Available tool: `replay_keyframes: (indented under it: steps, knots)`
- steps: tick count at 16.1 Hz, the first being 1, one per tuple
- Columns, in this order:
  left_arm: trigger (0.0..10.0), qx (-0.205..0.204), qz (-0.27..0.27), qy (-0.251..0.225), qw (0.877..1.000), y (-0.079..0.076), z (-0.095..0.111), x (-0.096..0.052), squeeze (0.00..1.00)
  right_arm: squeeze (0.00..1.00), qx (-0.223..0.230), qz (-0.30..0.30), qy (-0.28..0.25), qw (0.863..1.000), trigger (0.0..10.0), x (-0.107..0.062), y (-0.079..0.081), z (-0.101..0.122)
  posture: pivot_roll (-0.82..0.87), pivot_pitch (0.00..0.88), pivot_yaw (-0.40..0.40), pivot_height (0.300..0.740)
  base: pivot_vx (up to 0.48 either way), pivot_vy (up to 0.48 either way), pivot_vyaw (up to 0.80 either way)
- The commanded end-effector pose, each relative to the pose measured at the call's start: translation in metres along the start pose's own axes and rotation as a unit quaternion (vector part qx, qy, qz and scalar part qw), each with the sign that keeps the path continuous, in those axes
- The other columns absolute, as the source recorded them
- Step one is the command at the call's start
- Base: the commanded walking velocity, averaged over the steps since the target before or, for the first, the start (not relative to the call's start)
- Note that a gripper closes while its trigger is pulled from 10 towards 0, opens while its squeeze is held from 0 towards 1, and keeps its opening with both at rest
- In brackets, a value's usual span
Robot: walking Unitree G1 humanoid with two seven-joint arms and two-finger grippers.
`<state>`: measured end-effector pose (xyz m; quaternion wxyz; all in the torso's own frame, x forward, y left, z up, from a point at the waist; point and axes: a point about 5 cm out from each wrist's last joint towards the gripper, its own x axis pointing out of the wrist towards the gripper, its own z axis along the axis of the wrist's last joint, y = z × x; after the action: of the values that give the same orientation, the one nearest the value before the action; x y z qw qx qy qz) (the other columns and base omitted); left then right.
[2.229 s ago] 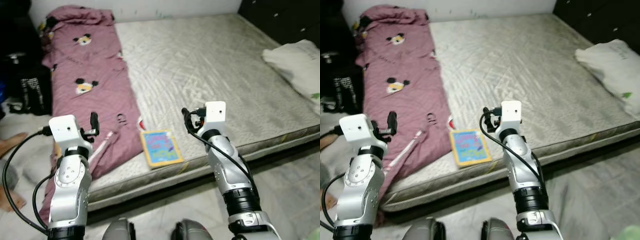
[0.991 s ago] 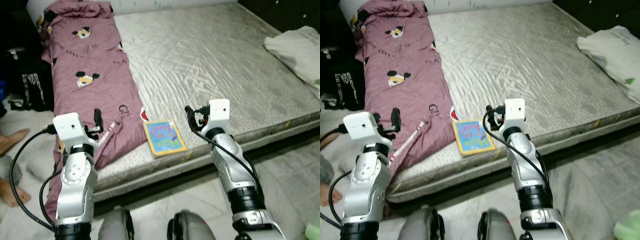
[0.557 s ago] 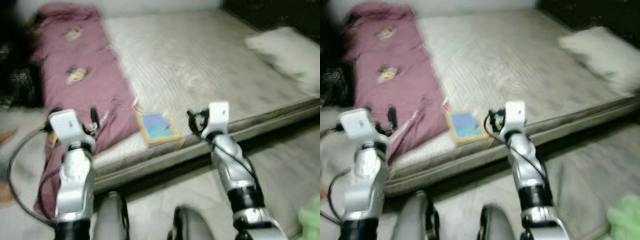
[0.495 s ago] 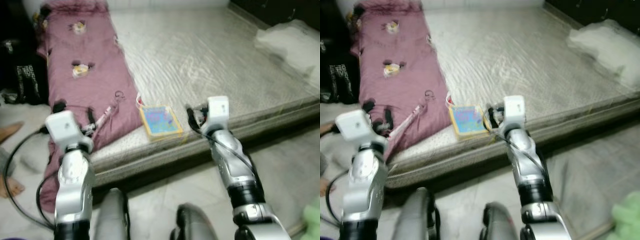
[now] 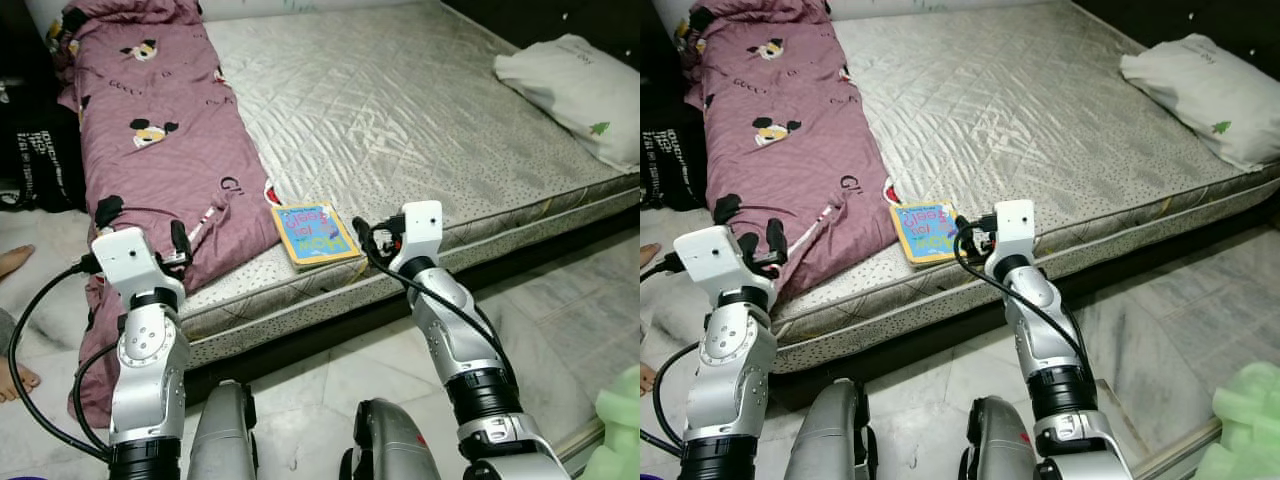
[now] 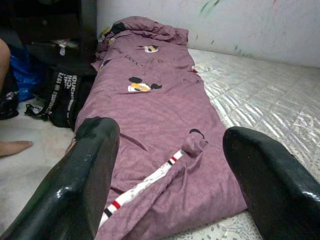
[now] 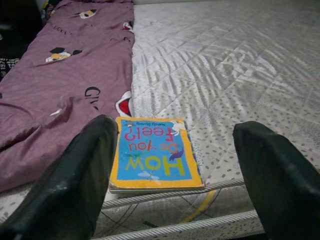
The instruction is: Clean up the room
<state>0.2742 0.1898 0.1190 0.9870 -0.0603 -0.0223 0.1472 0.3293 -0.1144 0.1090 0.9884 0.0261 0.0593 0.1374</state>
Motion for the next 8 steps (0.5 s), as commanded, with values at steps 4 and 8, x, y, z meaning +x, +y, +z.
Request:
replay_keyframes:
  steps: [4, 8]
  knots:
    - [10.0, 0.0, 0.005, 0.002, 1.0, 0.0, -0.0009, 0.0013, 0.0, 0.0, -0.006, 0.002, -0.01, 1.0, 10.0, -0.0009, -0.0026, 0.0043, -0.07, 0.091, -0.046, 0.612, 0.0, 0.0, 0.0]
    - [10.0, 0.003, 0.002, 0.001, 1.0, 0.0, -0.0009, 0.0008, 0.0, 0.0, -0.023, 0.009, -0.012, 1.0, 10.0, -0.0006, -0.0029, 0.0056, -0.07, 0.085, -0.047, 0.612, 0.0, 0.0, 0.0]
